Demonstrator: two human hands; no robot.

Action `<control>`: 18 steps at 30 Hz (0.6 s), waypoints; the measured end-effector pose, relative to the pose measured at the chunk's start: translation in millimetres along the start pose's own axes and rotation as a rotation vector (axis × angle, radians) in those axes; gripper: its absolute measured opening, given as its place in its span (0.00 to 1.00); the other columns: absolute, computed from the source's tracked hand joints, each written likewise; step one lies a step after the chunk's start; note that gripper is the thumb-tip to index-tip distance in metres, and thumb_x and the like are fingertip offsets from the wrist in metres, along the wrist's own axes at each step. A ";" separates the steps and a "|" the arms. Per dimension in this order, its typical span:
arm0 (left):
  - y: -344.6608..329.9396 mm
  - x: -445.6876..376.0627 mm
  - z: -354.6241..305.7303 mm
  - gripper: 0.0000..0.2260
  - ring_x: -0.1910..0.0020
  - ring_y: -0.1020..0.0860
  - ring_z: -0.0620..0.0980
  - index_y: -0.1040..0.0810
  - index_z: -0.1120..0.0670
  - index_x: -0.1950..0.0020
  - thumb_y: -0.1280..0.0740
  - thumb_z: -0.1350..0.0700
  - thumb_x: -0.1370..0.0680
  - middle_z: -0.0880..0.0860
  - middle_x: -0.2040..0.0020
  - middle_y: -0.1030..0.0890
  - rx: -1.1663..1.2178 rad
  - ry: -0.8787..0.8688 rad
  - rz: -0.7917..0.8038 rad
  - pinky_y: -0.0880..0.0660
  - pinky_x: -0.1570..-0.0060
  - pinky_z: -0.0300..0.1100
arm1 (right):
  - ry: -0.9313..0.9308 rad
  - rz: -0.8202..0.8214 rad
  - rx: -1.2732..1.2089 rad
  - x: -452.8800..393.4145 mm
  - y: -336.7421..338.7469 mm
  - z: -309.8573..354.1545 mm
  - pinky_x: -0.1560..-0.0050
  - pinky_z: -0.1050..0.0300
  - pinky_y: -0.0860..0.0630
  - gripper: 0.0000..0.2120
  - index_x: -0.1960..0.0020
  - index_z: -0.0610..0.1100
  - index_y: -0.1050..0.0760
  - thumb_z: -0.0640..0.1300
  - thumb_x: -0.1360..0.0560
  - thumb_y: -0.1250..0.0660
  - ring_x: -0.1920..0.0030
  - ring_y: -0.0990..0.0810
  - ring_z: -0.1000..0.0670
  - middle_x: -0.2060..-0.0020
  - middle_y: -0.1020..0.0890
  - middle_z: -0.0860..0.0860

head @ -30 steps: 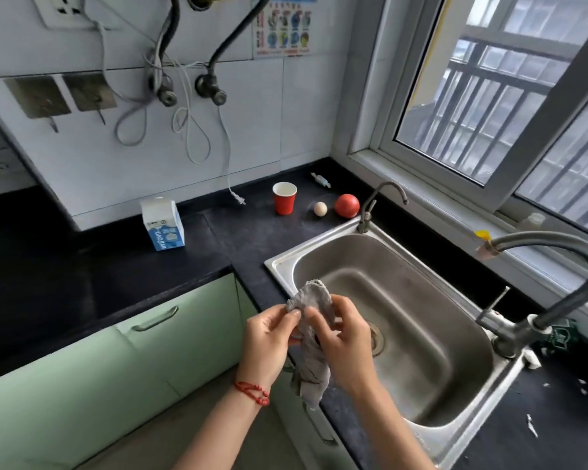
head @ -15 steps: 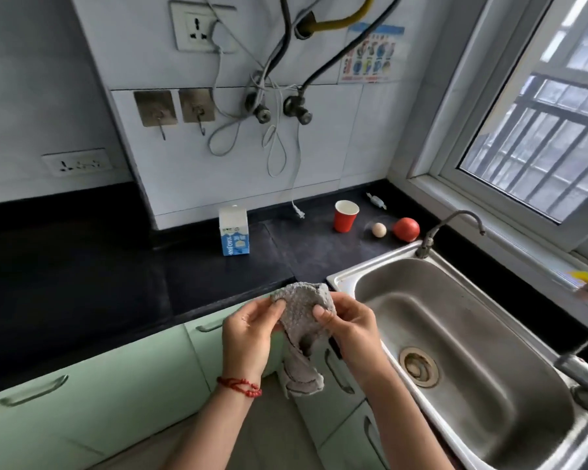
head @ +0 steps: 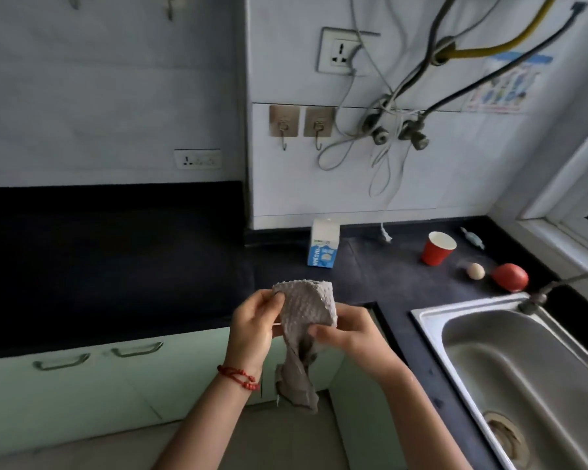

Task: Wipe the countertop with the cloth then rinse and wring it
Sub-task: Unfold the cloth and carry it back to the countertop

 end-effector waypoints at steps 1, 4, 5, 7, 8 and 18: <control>13.1 0.1 0.7 0.07 0.68 0.20 0.46 0.24 0.57 0.61 0.37 0.62 0.24 0.53 0.65 0.21 0.001 -0.001 -0.055 0.23 0.71 0.35 | 0.001 -0.033 0.146 -7.7 0.2 4.6 0.66 0.52 0.26 0.03 0.62 0.39 0.23 0.39 0.31 0.30 0.67 0.24 0.53 0.70 0.21 0.50; 48.2 3.6 -0.7 0.08 0.71 0.20 0.42 0.24 0.57 0.62 0.38 0.63 0.24 0.53 0.65 0.21 0.024 -0.010 -0.202 0.22 0.71 0.34 | 0.081 -0.147 0.616 -26.3 -11.2 24.0 0.69 0.54 0.35 0.13 0.69 0.43 0.33 0.42 0.31 0.30 0.71 0.34 0.51 0.74 0.29 0.51; 59.7 4.8 -2.9 0.08 0.71 0.19 0.42 0.23 0.57 0.62 0.38 0.63 0.24 0.53 0.65 0.20 0.025 -0.017 -0.249 0.22 0.71 0.33 | 0.112 -0.089 0.640 -30.5 -24.7 26.9 0.70 0.55 0.36 0.13 0.69 0.45 0.34 0.44 0.32 0.30 0.71 0.35 0.51 0.74 0.29 0.51; 83.2 8.9 -10.9 0.07 0.69 0.20 0.43 0.21 0.58 0.59 0.37 0.64 0.24 0.51 0.66 0.19 0.002 -0.047 -0.334 0.23 0.71 0.33 | 0.089 0.220 0.441 -35.2 -61.4 22.3 0.69 0.59 0.35 0.11 0.66 0.43 0.29 0.44 0.34 0.28 0.70 0.33 0.54 0.72 0.28 0.50; 95.2 12.3 -16.0 0.06 0.68 0.21 0.44 0.21 0.58 0.59 0.36 0.63 0.24 0.51 0.67 0.20 -0.049 -0.068 -0.374 0.23 0.69 0.34 | 0.035 0.357 0.330 -37.3 -76.1 19.8 0.68 0.60 0.32 0.10 0.63 0.39 0.25 0.42 0.34 0.26 0.68 0.30 0.54 0.70 0.26 0.48; 177.9 70.5 -40.8 0.10 0.70 0.21 0.45 0.22 0.54 0.66 0.35 0.63 0.25 0.48 0.71 0.20 -0.076 -0.127 -0.704 0.22 0.70 0.36 | 0.128 0.573 0.433 -73.9 -156.7 37.8 0.62 0.53 0.29 0.16 0.60 0.33 0.24 0.44 0.36 0.24 0.66 0.26 0.50 0.64 0.19 0.35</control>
Point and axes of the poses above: each hand's wrist, its own x-axis away from the middle knuckle, its own y-axis out of the back of the hand, z = x × y, the point moved 10 cm from there along -x, towards the middle knuckle
